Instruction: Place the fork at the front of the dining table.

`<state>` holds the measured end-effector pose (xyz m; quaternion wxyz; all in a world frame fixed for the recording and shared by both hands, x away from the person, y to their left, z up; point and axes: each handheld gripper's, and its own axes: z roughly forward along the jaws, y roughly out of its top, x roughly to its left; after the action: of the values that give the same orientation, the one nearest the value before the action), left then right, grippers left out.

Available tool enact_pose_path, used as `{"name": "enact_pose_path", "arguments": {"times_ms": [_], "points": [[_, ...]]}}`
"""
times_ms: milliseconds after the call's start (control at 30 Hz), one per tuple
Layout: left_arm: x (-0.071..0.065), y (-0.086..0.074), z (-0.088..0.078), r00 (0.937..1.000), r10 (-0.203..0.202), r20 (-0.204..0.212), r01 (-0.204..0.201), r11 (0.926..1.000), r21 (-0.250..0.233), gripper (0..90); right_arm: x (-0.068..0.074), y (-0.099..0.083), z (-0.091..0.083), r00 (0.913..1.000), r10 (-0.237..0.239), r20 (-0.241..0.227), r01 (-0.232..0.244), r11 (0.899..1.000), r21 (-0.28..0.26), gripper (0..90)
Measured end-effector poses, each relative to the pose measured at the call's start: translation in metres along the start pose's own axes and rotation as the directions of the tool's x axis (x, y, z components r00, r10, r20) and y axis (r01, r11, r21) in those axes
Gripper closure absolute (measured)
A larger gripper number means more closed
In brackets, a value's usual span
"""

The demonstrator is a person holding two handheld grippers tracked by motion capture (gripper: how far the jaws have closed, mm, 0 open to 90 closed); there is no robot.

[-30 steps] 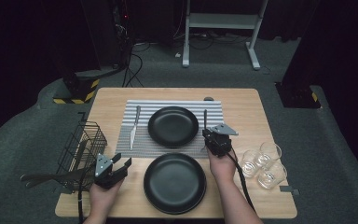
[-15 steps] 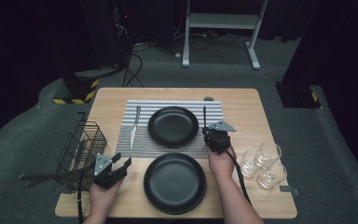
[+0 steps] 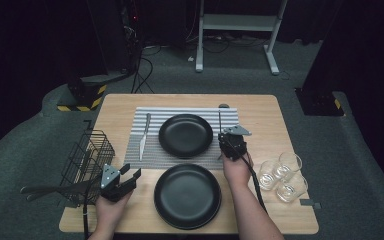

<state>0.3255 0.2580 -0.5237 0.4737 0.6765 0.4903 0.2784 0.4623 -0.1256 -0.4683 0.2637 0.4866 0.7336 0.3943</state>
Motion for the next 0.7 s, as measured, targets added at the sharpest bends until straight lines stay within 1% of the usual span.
{"name": "enact_pose_path", "arguments": {"times_ms": [233, 433, 500, 600, 700], "points": [[0.000, 0.000, 0.000, 1.0000, -0.001, 0.005, 0.001, 1.0000, 0.002, 47.0, -0.001, 0.005, 0.004, 0.9998, -0.006, 0.016, 0.006, 1.000, 0.031, 87.0], [0.000, 0.000, 0.000, 1.0000, -0.002, 0.008, 0.002, 1.0000, 0.004, 47.1, 0.000, 0.015, 0.000, 0.9995, -0.010, 0.028, 0.009, 0.999, 0.035, 87.2], [0.000, 0.000, 0.001, 0.9999, -0.003, 0.009, 0.003, 1.0000, 0.006, 47.1, 0.000, 0.020, -0.002, 0.9993, -0.003, 0.036, 0.002, 0.999, 0.041, 87.2], [0.001, 0.000, 0.001, 0.9999, -0.003, 0.013, 0.003, 1.0000, 0.009, 47.0, -0.002, 0.024, -0.002, 0.9988, 0.027, 0.040, -0.029, 0.998, 0.058, 87.2], [0.001, 0.000, 0.001, 0.9999, -0.006, 0.014, 0.006, 0.9999, 0.009, 47.1, -0.002, 0.027, -0.002, 0.9987, 0.021, 0.046, -0.024, 0.997, 0.077, 87.2]]}}
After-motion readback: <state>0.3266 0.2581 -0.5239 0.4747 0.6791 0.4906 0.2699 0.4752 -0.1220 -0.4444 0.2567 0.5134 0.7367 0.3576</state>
